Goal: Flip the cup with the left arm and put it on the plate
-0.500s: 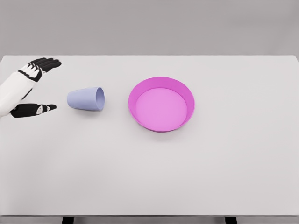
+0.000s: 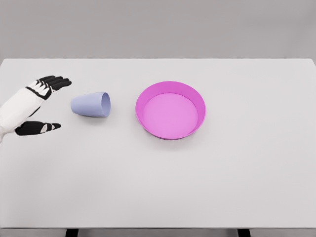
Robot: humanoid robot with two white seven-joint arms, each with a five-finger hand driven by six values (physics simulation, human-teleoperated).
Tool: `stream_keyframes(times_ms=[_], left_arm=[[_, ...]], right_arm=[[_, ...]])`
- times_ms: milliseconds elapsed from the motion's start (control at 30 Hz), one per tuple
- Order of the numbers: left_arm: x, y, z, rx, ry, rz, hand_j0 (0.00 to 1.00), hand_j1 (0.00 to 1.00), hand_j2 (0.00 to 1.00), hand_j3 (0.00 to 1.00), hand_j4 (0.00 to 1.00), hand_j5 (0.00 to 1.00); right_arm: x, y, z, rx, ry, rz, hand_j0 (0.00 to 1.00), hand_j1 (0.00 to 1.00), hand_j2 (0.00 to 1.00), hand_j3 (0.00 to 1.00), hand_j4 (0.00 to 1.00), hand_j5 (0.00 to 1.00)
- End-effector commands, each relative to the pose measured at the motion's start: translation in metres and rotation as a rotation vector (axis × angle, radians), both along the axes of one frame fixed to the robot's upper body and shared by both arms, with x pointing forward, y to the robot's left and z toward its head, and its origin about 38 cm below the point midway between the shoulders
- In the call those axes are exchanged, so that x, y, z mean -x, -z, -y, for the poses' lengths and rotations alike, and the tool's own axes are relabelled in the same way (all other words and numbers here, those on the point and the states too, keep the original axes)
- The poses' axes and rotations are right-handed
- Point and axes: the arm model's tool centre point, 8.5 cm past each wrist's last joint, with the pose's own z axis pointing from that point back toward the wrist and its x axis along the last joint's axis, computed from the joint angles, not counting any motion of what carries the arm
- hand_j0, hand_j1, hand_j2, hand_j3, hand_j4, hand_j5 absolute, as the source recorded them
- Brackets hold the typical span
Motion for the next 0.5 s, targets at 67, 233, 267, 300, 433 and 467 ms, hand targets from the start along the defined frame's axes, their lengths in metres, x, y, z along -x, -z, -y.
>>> stream_keyframes(times_ms=[67,233,267,300,433,467], left_arm=[[0.007,0.008,0.009,-0.033,0.032,-0.045,1.00,1.00,1.00,1.00,1.00,1.00],[0.011,0.017,0.014,-0.042,0.064,-0.087,1.00,1.00,1.00,1.00,1.00,1.00],[0.012,0.013,0.015,-0.056,0.072,-0.080,1.00,1.00,1.00,1.00,1.00,1.00],[0.011,0.010,0.014,-0.081,0.081,-0.080,1.00,1.00,1.00,1.00,1.00,1.00],[-0.020,0.005,0.040,-0.171,0.167,-0.139,1.00,1.00,1.00,1.00,1.00,1.00],[-0.032,0.006,0.046,-0.183,0.183,-0.155,1.00,1.00,1.00,1.00,1.00,1.00]], right_arm=[[0.000,0.000,0.000,0.000,0.000,0.000,1.00,1.00,1.00,1.00,1.00,1.00],[0.000,0.000,0.000,0.000,0.000,0.000,1.00,1.00,1.00,1.00,1.00,1.00],[0.000,0.000,0.000,0.000,0.000,0.000,1.00,1.00,1.00,1.00,1.00,1.00],[0.000,0.000,0.000,0.000,0.000,0.000,1.00,1.00,1.00,1.00,1.00,1.00],[0.000,0.000,0.000,0.000,0.000,0.000,1.00,1.00,1.00,1.00,1.00,1.00],[0.000,0.000,0.000,0.000,0.000,0.000,1.00,1.00,1.00,1.00,1.00,1.00]])
